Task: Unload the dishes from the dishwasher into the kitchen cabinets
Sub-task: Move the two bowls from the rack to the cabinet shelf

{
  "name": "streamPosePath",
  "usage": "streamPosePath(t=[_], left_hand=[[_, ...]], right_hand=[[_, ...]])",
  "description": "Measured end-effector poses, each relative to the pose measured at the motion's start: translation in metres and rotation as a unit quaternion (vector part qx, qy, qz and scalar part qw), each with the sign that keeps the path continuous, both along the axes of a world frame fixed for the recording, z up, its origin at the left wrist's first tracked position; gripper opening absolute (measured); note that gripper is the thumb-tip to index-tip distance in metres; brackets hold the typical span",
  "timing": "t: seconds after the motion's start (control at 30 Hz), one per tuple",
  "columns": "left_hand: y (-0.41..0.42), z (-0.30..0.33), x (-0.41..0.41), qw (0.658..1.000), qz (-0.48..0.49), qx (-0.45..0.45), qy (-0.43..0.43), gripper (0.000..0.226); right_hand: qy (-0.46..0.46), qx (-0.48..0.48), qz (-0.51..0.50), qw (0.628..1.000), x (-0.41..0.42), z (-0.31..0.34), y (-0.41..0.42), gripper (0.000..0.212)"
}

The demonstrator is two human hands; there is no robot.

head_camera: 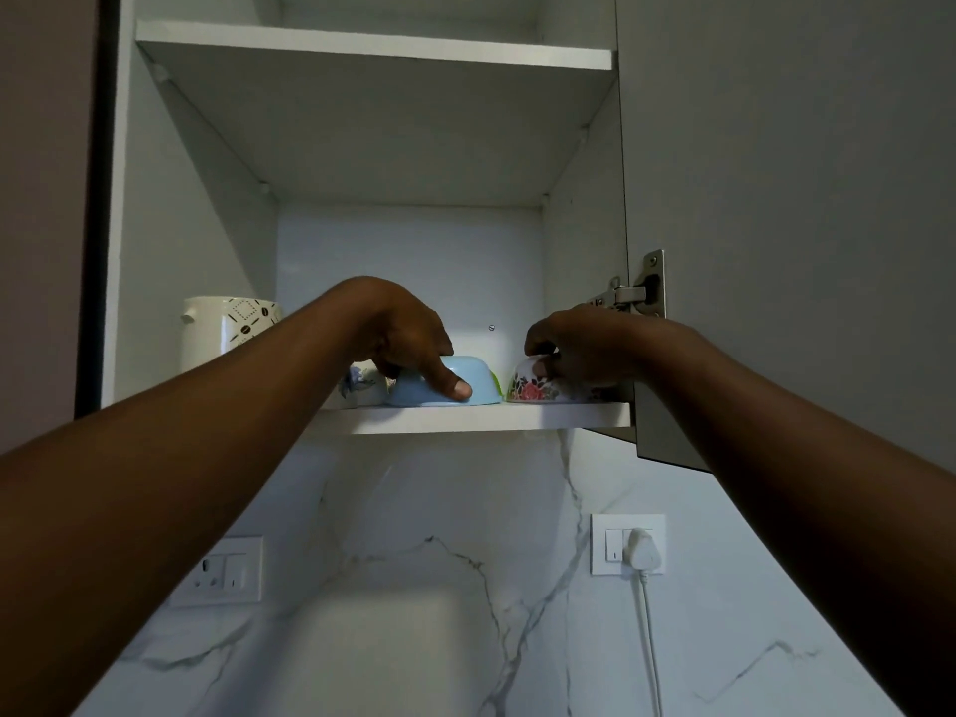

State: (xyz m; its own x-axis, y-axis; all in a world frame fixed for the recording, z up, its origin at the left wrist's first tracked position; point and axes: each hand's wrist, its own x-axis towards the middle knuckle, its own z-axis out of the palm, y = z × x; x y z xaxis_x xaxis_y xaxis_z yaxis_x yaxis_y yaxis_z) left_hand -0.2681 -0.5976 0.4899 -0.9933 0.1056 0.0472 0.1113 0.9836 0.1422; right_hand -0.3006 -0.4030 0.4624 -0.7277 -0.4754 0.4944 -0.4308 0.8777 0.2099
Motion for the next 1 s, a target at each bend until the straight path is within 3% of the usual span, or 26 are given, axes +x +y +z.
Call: streamPosePath(t=[0.3, 0.5, 0.67, 1.0], left_hand=[[-0.007, -0.008, -0.016, 0.990, -0.020, -0.106, 0.094, 0.067], [-0.007, -0.011, -0.018, 0.991, -0.013, -0.069, 0.118, 0.083], [0.001, -0.016, -0.014, 0.987, -0.037, -0.087, 0.130, 0.068], [0.003, -0.012, -0.012, 0.987, -0.017, -0.114, 0.113, 0.069]], right_hand=[[0.031, -0.006, 0.009, 0.999, -0.008, -0.005, -0.006, 0.034], [0.030, 0.002, 0.006, 1.000, -0.008, -0.006, -0.006, 0.035], [0.032, 0.005, 0.004, 0.999, -0.007, -0.007, -0.005, 0.029], [0.040, 0.000, 0.000, 0.999, -0.008, -0.009, -0.004, 0.029]])
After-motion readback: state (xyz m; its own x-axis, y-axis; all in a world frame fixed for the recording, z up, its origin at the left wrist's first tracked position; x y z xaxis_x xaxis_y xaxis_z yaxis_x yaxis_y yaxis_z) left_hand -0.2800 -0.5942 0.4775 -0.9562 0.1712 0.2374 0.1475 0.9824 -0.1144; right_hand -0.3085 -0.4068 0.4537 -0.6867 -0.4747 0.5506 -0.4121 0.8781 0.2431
